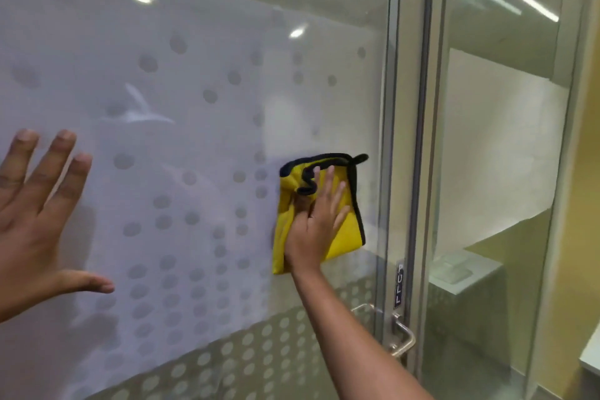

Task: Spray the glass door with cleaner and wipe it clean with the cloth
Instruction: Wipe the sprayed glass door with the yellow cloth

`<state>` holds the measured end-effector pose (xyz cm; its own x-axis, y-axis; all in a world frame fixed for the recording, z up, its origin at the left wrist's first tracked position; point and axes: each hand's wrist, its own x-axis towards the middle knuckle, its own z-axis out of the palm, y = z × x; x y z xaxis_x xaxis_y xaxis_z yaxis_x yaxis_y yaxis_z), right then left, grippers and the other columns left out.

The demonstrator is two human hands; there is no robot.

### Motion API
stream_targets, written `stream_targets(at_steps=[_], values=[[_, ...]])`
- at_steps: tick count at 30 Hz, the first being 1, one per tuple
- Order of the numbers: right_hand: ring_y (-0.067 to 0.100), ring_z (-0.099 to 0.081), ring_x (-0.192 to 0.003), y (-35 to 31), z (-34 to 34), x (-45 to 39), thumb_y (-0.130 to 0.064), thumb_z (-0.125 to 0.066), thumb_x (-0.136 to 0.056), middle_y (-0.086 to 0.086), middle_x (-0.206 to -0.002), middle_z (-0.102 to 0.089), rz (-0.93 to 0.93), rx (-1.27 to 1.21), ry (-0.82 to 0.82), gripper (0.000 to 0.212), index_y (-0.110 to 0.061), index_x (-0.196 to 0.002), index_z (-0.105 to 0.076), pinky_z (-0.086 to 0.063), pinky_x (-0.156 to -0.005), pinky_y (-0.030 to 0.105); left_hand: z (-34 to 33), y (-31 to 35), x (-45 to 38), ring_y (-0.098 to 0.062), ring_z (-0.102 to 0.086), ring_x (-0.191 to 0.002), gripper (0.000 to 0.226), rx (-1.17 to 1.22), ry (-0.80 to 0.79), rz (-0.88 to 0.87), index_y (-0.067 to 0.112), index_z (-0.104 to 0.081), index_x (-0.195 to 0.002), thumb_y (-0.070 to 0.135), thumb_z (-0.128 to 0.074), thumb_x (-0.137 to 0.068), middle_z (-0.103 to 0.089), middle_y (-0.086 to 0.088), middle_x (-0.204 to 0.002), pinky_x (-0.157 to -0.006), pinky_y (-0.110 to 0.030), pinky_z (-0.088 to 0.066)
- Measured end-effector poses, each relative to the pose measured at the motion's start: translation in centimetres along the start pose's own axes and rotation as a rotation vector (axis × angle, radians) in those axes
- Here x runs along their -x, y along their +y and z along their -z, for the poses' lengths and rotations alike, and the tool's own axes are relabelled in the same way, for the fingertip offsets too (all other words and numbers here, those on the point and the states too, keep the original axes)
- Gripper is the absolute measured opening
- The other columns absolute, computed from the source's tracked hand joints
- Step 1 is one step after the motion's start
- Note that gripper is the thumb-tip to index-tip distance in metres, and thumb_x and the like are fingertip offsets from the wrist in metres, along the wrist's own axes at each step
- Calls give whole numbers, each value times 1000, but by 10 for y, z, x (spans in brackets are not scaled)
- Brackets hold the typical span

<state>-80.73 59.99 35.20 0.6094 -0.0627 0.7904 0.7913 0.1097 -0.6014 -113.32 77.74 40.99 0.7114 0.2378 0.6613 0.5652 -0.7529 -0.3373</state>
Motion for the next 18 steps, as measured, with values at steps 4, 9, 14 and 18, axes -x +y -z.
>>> stream_targets(at_steps=[4,9,14,18], values=[[30,-2,-163,-44,-32,120,-22,-55,-89,-7,-174,-18,469,140,-358,80,-37,-162,-27,6,-125,66,17,10,7,-46,6,-166,165,-81,35,77,9,-6,-171,93,-57,-39,4,-16,-181,-121,-85,-13],[27,-10,-162,-16,-31,152,-39,-38,-111,-6,-166,-38,800,150,-474,49,-37,-159,-36,-4,-127,63,43,33,17,-34,16,-167,159,-207,15,122,11,1,-171,99,-45,-48,14,-8,-181,-127,-69,11],[28,-8,-163,63,0,103,-18,-46,-99,7,-161,-48,761,213,-391,66,-37,-161,-32,-3,-126,64,54,40,18,-38,15,-167,161,-268,-45,161,11,9,-170,105,-51,-54,16,-11,-180,-129,-70,7],[25,-6,-162,100,16,70,-2,-55,-88,-12,-174,-11,310,177,-189,72,-21,-155,-44,-5,-122,74,59,42,17,-39,15,-166,167,-292,-68,172,11,8,-170,100,-61,-48,16,-13,-180,-130,-71,5]])
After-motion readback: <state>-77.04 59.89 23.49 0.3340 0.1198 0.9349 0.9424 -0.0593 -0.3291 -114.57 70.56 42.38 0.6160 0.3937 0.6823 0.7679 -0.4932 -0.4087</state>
